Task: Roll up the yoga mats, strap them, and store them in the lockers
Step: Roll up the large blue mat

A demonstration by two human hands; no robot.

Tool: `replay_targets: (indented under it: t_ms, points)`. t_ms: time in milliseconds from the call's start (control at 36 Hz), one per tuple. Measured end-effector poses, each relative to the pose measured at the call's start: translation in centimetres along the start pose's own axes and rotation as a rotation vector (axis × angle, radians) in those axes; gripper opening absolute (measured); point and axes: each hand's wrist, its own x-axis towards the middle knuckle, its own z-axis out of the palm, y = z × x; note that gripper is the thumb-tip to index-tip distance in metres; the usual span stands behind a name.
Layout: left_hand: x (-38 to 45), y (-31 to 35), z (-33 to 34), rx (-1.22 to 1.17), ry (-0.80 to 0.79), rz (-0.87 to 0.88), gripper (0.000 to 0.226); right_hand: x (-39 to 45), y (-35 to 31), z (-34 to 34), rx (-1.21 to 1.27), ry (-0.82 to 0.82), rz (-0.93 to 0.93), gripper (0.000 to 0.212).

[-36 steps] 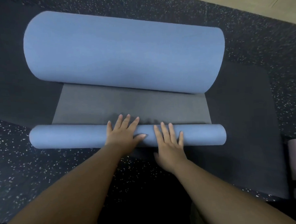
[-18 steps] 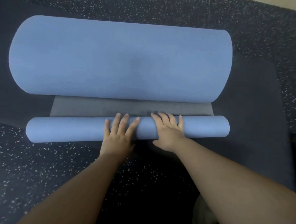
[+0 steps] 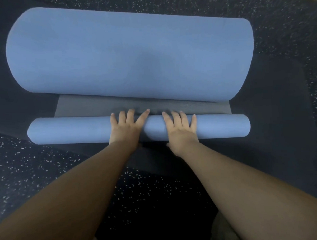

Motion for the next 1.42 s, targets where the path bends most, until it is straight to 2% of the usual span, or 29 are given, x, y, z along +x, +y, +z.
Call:
replay_targets:
  t_ms: [139, 222, 278, 361, 750, 944, 1083, 1111, 1167, 1222, 1250, 1417]
  points:
    - [0.2, -0.8, -0.4, 0.055, -0.010, 0.073, 0.105, 0.4, 0.0, 0.0, -0.002, 0.047, 0.010, 0.100]
    - [-0.2, -1.4, -0.4, 0.051, 0.060, 0.141, 0.102, -0.2, -0.1, 0.4, -0.039, 0.112, 0.002, 0.098]
    - [-0.7, -1.3, -0.6, 0.045, 0.002, 0.145, 0.093, -0.8, 0.0, 0.6, -0.049, 0.129, -0.009, 0.098]
    - [-1.8, -0.9, -1.0, 0.022, -0.066, 0.143, 0.085, -1.7, 0.1, 0.6, -0.059, 0.111, -0.026, 0.100]
    - [-8.1, 0.7, -1.0, -0.011, -0.157, 0.158, 0.077, -8.5, -0.5, 0.8, -0.057, 0.013, -0.055, 0.092]
    - [-10.9, 1.4, -1.4, -0.059, -0.285, 0.227, 0.080, -11.6, -0.3, 1.1, -0.038, -0.130, -0.073, 0.084]
    - [-11.8, 2.2, -1.5, -0.138, -0.399, 0.210, 0.078, -11.5, 0.6, -0.7, 0.083, -0.376, -0.112, 0.080]
    - [-11.9, 2.3, -1.5, -0.146, -0.403, 0.198, 0.077, -11.2, 0.8, -1.3, 0.141, -0.369, -0.109, 0.077]
    - [-11.9, 2.5, -1.5, -0.150, -0.397, 0.175, 0.077, -10.7, 0.9, -2.4, 0.301, -0.224, -0.056, 0.076]
    - [-11.9, 2.6, -1.4, -0.154, -0.386, 0.163, 0.080, -10.4, 0.7, -3.0, 0.410, -0.045, -0.010, 0.085]
    - [-11.8, 2.5, -1.3, -0.156, -0.380, 0.161, 0.083, -10.4, 0.4, -3.1, 0.412, -0.006, -0.011, 0.091]
    - [-11.6, 2.1, -1.5, -0.202, -0.375, 0.188, 0.098, -10.5, 0.1, -2.6, 0.339, -0.120, -0.046, 0.093]
